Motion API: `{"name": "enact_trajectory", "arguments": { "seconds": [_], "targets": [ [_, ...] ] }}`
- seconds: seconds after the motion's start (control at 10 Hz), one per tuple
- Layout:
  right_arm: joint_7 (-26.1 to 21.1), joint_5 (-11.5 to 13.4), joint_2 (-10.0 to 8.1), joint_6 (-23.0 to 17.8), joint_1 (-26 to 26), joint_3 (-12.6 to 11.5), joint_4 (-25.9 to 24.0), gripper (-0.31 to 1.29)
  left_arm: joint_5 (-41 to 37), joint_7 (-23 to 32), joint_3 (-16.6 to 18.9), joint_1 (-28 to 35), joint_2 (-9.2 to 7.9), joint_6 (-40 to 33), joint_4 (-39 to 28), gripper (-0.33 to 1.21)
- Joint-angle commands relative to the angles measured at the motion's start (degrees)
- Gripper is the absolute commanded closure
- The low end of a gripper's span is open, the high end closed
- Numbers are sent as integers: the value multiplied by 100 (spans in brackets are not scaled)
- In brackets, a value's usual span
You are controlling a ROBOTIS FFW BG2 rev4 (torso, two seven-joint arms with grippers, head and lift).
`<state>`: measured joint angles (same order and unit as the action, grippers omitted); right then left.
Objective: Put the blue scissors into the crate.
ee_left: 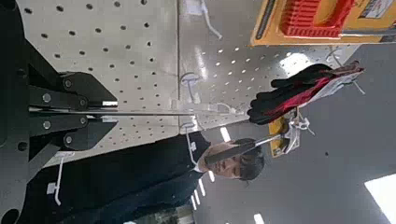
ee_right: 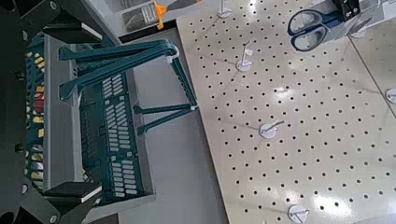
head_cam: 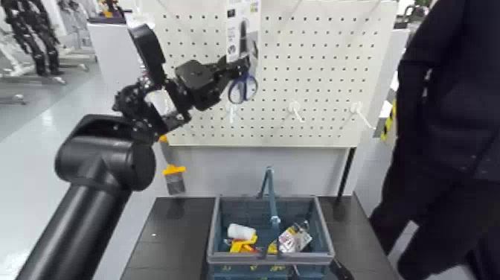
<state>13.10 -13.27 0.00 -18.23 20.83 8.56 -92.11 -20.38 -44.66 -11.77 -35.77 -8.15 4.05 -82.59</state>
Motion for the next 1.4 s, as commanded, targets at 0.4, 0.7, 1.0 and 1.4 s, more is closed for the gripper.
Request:
{"name": "enact_trajectory", "arguments": {
  "seconds": [0.4,0.7,1.0,1.4],
  "targets": [
    [0,0,9,21,0,14,17,18,-168,-87,-27,615,121,378,67,119],
    [0,-9,9,30,0,23,17,18,-185,-96,43,958,200,510,217,119],
    [0,0,9,30,0,23,17,18,-185,-149,43,1204,226,597,419,119],
    [0,-9,0,30,-9,32,17,18,-168,-316,-1,1344,226,659,788,119]
  ]
}}
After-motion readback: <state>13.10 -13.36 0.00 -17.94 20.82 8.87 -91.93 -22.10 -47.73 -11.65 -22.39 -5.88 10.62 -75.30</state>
